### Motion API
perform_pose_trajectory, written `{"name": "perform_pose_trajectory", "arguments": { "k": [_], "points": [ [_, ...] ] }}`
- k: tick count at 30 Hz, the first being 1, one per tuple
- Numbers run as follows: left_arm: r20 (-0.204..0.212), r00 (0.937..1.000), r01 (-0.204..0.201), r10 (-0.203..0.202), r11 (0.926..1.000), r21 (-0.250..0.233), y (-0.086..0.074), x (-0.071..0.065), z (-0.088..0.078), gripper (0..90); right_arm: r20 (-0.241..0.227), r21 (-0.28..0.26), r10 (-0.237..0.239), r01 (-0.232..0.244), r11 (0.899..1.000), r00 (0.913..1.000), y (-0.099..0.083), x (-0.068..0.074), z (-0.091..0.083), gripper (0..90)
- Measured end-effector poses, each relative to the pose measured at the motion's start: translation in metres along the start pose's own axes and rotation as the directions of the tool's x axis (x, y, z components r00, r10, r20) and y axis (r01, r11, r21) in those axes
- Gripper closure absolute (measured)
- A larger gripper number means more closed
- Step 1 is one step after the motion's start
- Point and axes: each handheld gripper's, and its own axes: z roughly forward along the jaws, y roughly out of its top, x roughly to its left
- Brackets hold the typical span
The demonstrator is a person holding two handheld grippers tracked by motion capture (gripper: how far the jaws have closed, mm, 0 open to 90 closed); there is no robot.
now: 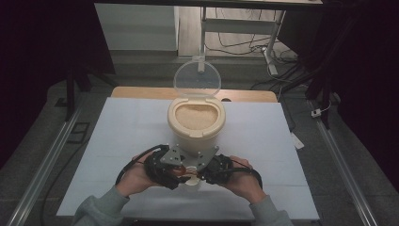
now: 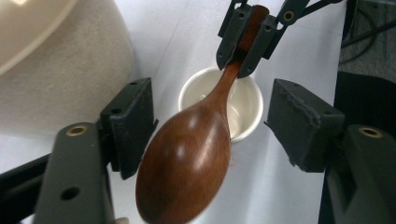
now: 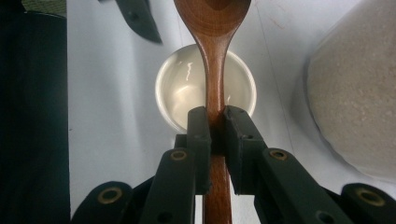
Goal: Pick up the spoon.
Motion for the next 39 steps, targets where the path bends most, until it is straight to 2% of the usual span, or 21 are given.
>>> {"name": "perform_pose_trajectory", "arguments": {
  "k": [9, 15, 16, 17, 23, 24, 27, 33, 35, 36, 38, 39],
  "points": [
    [0.042, 0.9979, -0.052, 0.050, 0.9975, 0.048, 0.006, -0.002, 0.013, 45.0, -0.001, 0.003, -0.031, 0.031, 1.000, 0.9995, 0.005, 0.005, 0.000, 80.6],
    [0.046, 0.9963, -0.076, 0.073, 0.9942, 0.077, 0.006, -0.003, 0.019, 50.6, 0.006, 0.001, -0.053, 0.053, 0.999, 0.9986, 0.007, 0.008, -0.002, 80.7],
    [0.046, 0.9962, -0.078, 0.074, 0.9939, 0.078, 0.006, -0.004, 0.020, 53.0, -0.001, 0.002, -0.070, 0.070, 0.998, 0.9975, 0.008, 0.008, -0.003, 80.6],
    [0.051, 0.9949, -0.092, 0.087, 0.9917, 0.090, 0.006, -0.003, 0.021, 54.0, 0.017, 0.001, -0.071, 0.071, 0.997, 0.9973, 0.008, 0.010, -0.003, 80.6],
    [0.060, 0.9927, -0.110, 0.104, 0.9878, 0.110, 0.006, -0.004, 0.023, 63.9, 0.027, 0.019, -0.139, 0.138, 0.990, 0.9900, 0.012, 0.014, -0.004, 80.6],
    [0.065, 0.9917, -0.118, 0.111, 0.9863, 0.116, 0.006, -0.004, 0.023, 65.0, 0.031, 0.009, -0.151, 0.151, 0.988, 0.9880, 0.012, 0.015, -0.004, 80.6],
    [0.089, 0.9894, -0.125, 0.115, 0.9850, 0.119, 0.006, -0.005, 0.025, 69.6, 0.033, 0.031, -0.173, 0.172, 0.985, 0.9844, 0.013, 0.017, -0.006, 80.6],
    [0.132, 0.9853, -0.125, 0.108, 0.9840, 0.127, 0.006, -0.007, 0.029, 75.3, 0.017, 0.019, -0.182, 0.181, 0.983, 0.9832, 0.013, 0.020, -0.005, 80.4],
    [0.129, 0.9856, -0.125, 0.109, 0.9843, 0.125, 0.006, -0.007, 0.029, 75.6, 0.018, 0.018, -0.176, 0.175, 0.984, 0.9843, 0.013, 0.021, -0.005, 80.4],
    [0.123, 0.9863, -0.126, 0.110, 0.9843, 0.124, 0.006, -0.007, 0.029, 76.3, 0.028, 0.020, -0.186, 0.186, 0.982, 0.9821, 0.013, 0.020, -0.005, 79.6],
    [0.106, 0.9873, -0.131, 0.118, 0.9839, 0.122, 0.006, -0.007, 0.028, 77.4, 0.034, 0.001, -0.176, 0.176, 0.984, 0.9839, 0.012, 0.020, -0.005, 78.9],
    [0.089, 0.9897, -0.122, 0.112, 0.9867, 0.108, 0.006, -0.006, 0.025, 77.8, 0.049, -0.018, -0.153, 0.154, 0.988, 0.9870, 0.011, 0.018, -0.009, 77.6]
  ]
}}
